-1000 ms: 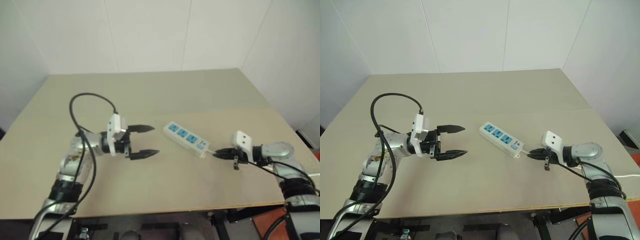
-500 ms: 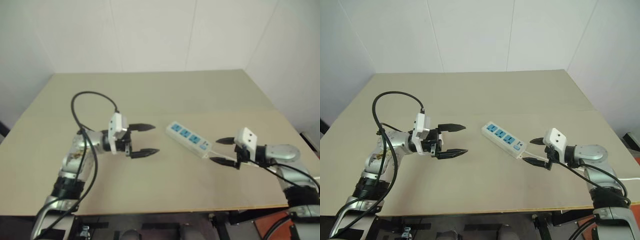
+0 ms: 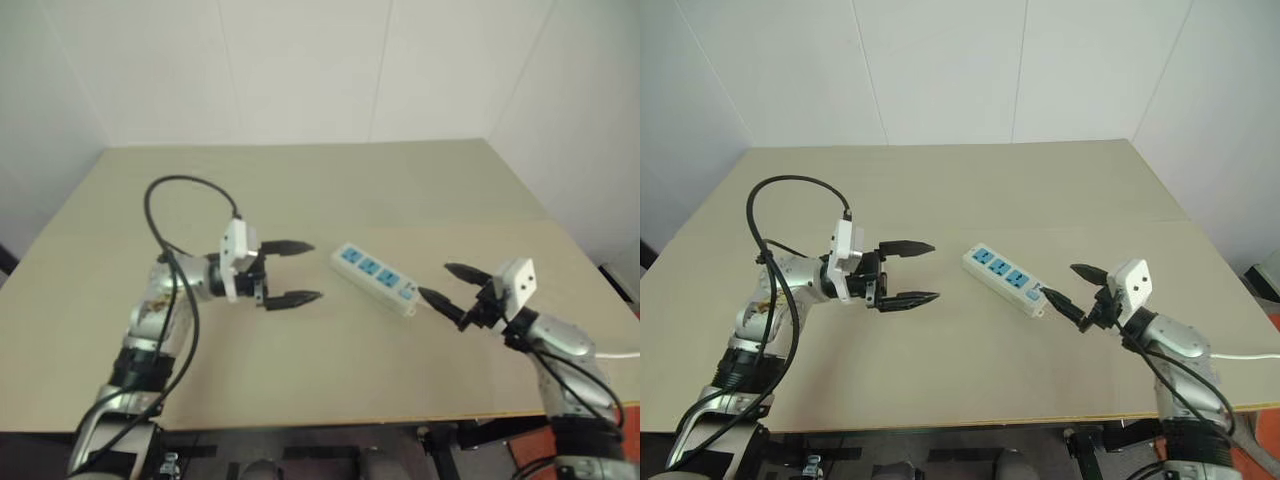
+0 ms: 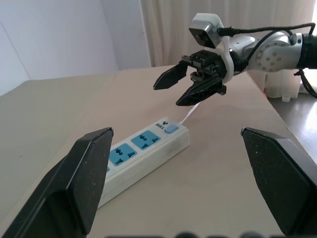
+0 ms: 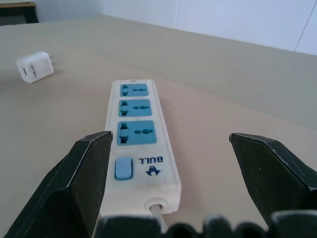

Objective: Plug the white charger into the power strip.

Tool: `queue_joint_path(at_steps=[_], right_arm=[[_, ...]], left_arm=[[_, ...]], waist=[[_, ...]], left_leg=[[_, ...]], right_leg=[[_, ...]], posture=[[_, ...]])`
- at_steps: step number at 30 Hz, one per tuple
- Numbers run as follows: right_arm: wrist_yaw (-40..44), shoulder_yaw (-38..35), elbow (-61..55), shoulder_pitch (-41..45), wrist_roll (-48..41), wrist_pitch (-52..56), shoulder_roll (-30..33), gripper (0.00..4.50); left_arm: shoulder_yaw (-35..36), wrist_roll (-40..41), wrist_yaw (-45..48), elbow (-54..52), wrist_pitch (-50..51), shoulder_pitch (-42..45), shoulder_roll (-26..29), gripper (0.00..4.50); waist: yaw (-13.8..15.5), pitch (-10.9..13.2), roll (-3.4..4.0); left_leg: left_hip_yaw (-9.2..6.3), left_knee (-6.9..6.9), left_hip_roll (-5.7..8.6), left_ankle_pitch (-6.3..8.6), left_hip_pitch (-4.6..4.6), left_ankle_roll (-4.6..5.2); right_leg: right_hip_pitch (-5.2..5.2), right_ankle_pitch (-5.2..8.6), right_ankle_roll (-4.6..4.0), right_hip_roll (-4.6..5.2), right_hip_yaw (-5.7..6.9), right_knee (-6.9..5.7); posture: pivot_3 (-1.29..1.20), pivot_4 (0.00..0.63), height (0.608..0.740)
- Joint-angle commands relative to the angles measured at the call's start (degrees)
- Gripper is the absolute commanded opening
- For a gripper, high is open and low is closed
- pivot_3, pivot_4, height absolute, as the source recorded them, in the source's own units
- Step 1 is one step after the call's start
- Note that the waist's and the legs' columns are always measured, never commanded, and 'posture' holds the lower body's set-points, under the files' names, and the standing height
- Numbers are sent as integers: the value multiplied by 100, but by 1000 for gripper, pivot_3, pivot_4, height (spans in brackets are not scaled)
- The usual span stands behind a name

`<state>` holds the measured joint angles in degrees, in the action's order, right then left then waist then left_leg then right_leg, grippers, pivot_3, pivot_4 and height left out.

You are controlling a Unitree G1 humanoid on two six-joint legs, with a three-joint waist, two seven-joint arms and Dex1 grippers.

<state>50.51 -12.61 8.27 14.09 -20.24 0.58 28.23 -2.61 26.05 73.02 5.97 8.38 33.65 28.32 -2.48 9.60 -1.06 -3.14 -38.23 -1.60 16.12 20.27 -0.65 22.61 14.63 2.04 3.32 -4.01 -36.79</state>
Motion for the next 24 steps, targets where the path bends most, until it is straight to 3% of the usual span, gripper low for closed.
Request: queue_joint_path(at_steps=[1, 24], right_arm=[[-109, 147, -12, 33, 113, -230, -94, 4421], [855, 578, 2272, 1190, 401, -1171, 15, 4421]], left_arm=[[79, 145, 67, -183, 22, 75, 19, 4500], [73, 120, 40, -407, 58, -216, 167, 4500]], waist=[[3, 0, 0], [-5, 0, 0]], left_leg=[[0, 0, 0, 0, 0, 0], [1, 0, 0, 0, -2, 0]], right_leg=[[0, 0, 0, 0, 0, 0], [0, 0, 0, 1, 0, 0]], posture=[[0, 150, 740], [0, 150, 740]])
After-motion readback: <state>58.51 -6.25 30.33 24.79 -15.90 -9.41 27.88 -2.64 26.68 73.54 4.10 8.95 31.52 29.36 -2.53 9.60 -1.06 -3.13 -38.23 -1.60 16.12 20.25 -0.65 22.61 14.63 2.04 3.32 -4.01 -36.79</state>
